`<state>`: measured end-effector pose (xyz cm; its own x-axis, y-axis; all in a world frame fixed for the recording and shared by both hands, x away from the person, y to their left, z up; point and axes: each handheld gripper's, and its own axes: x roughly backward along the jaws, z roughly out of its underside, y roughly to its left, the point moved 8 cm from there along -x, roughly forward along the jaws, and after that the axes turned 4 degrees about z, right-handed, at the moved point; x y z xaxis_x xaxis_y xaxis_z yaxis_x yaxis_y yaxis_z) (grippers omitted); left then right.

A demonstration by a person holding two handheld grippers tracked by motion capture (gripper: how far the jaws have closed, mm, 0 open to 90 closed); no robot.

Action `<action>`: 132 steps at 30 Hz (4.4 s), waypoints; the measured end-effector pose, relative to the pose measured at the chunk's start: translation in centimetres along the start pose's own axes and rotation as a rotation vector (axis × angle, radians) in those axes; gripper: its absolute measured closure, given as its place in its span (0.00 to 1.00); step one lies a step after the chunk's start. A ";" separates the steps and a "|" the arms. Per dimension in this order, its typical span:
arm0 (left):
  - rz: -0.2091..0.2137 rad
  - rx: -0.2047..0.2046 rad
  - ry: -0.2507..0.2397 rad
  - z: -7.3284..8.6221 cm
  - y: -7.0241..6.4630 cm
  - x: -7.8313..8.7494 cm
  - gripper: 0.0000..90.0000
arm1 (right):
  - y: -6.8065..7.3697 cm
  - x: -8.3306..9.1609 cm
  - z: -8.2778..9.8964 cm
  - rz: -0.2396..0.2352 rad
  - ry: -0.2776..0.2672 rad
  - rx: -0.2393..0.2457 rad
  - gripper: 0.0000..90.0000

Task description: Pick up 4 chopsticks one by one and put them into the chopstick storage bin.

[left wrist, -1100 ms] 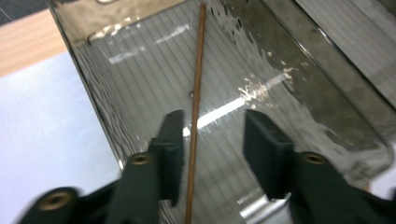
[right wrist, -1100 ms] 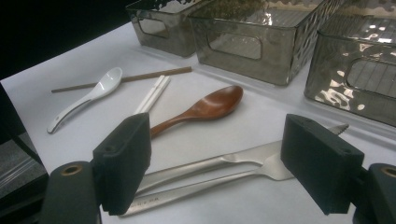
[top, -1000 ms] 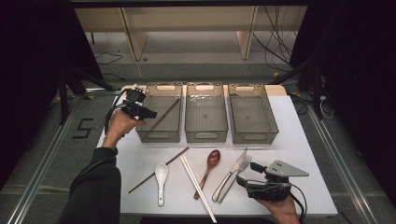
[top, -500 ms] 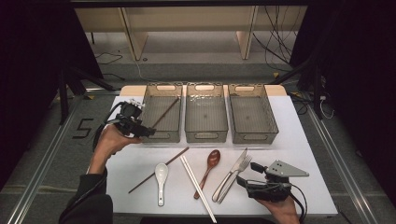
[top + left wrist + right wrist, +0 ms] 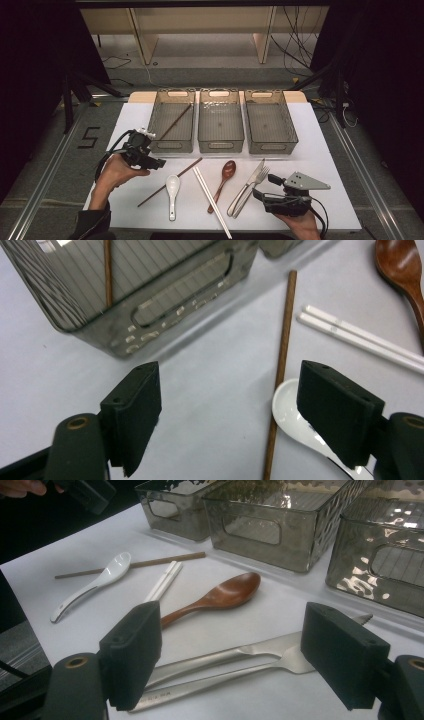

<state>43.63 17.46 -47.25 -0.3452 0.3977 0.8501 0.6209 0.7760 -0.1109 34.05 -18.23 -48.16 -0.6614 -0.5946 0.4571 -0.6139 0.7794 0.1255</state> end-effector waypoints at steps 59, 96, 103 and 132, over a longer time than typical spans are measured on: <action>0.048 -0.131 0.302 6.0 -3.3 -4.7 0.94 | 0.1 0.0 -0.1 -0.004 -0.001 0.008 0.28; 0.048 -0.166 0.118 3.2 -3.2 0.4 0.95 | 0.0 0.0 0.0 -0.002 0.000 0.004 0.28; 0.058 -0.135 0.044 2.0 -3.2 0.8 0.95 | 0.1 0.0 0.0 -0.003 0.002 0.005 0.28; 0.016 -0.010 -0.128 -4.0 1.1 1.4 0.95 | 0.0 0.0 0.1 -0.002 0.005 -0.006 0.28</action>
<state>46.67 16.94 -44.12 -0.4217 0.4699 0.7754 0.6340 0.7642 -0.1183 34.05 -18.24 -48.26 -0.6582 -0.5948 0.4616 -0.6121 0.7797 0.1318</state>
